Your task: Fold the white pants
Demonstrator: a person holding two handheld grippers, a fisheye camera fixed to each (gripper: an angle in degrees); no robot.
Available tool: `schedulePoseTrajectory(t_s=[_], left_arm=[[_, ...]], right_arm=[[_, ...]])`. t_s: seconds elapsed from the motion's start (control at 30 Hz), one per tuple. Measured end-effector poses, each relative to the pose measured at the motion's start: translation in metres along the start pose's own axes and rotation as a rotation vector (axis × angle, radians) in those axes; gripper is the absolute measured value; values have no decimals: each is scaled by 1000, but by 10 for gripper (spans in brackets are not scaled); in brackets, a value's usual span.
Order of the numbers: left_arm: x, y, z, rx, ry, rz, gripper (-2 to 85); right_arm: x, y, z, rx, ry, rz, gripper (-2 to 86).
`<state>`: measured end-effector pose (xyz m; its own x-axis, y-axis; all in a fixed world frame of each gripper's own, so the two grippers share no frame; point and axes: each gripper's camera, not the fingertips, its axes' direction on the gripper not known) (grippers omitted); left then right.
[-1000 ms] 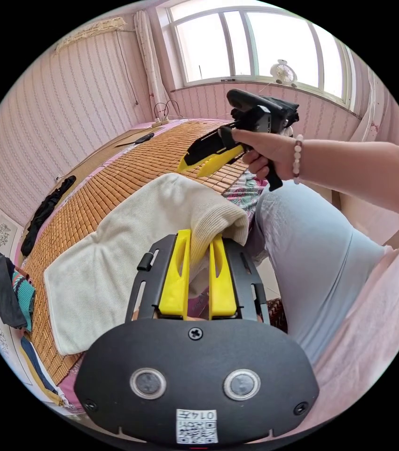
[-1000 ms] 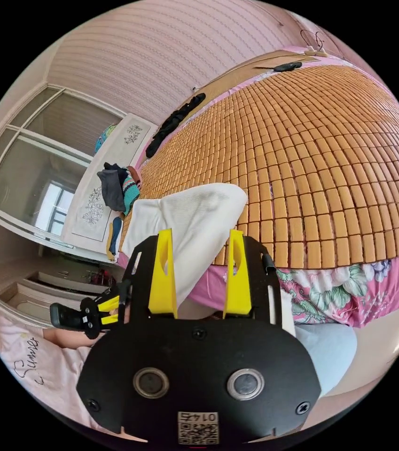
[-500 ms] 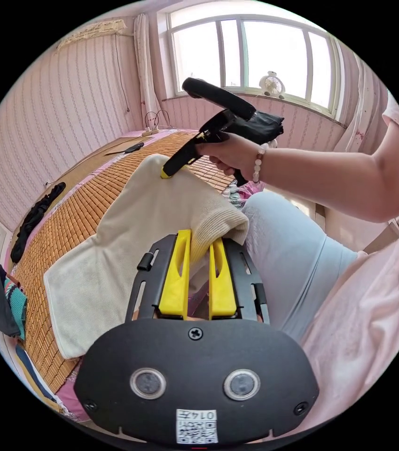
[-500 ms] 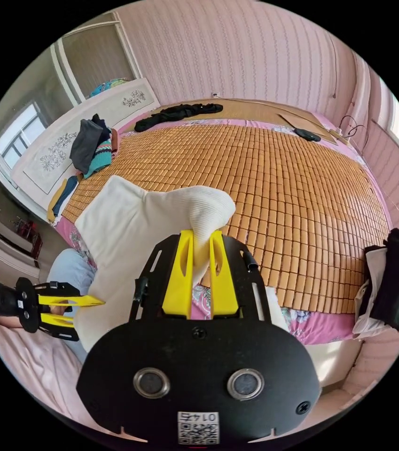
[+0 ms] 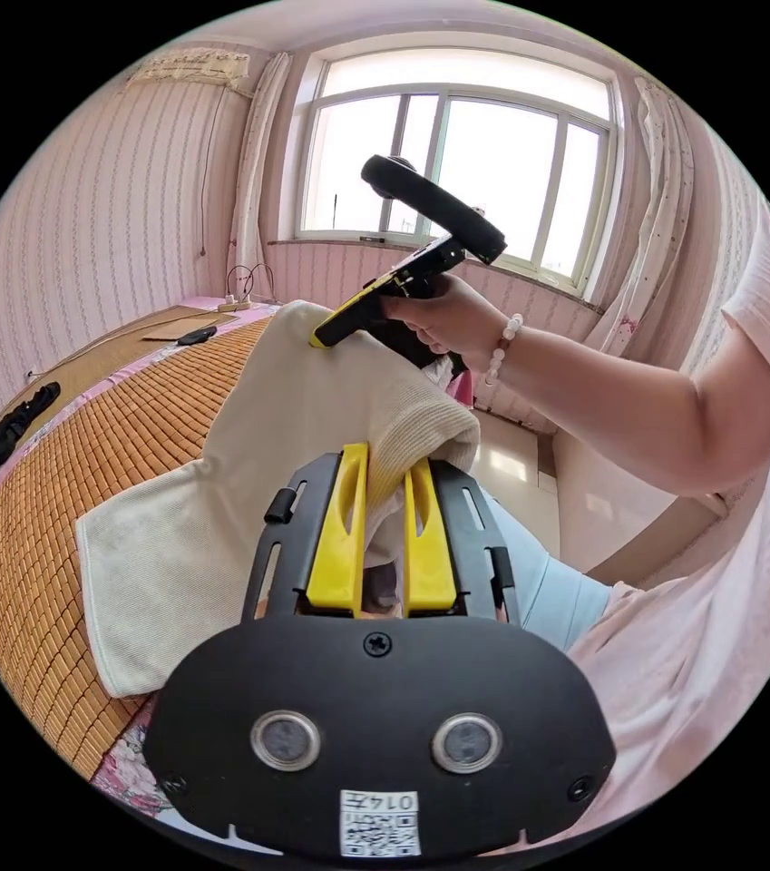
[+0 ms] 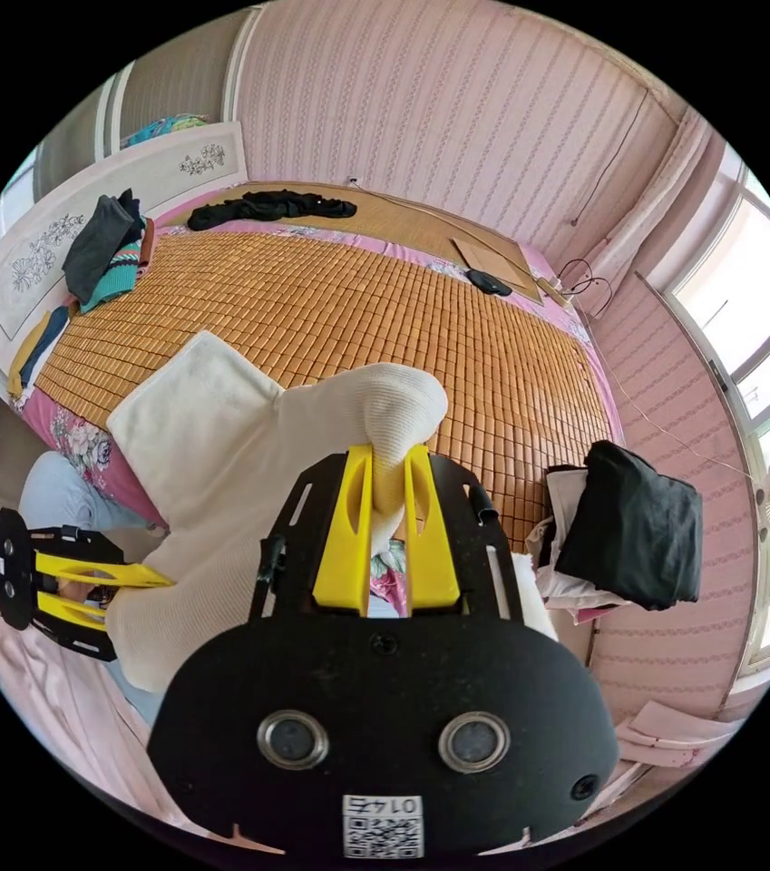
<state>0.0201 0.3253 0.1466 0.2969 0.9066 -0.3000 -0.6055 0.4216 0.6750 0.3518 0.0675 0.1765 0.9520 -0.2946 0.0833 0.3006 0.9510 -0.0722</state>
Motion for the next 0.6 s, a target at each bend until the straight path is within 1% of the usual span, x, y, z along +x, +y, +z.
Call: schedulePoseTrajectory(t_s=[0.1,0.17,0.37,0.43,0.47,0.53,0.6], left_arm=[[-23,13,-26,42,-7,-81,64],[-39,23,-44,70,-19,-139,64],[-97,72,-113,208,-99,-418,66],[-121,97,-137,256,-217,-544,71],[-127,104,-140,257,-258,-571,74],[-158,137,-143,210,-386,-713,77],[-179,162,-140,150,-451,-806,67]], right_arm=[[-24,-16,-13,62,-18,-41,59],[-46,-36,-22,115,-69,-74,61],[-123,-104,-22,201,-207,-162,65],[-150,-127,-8,202,-242,-163,74],[-166,-142,8,193,-276,-146,86],[-186,-160,43,156,-337,-124,108],[-198,-174,81,49,-405,-102,121]])
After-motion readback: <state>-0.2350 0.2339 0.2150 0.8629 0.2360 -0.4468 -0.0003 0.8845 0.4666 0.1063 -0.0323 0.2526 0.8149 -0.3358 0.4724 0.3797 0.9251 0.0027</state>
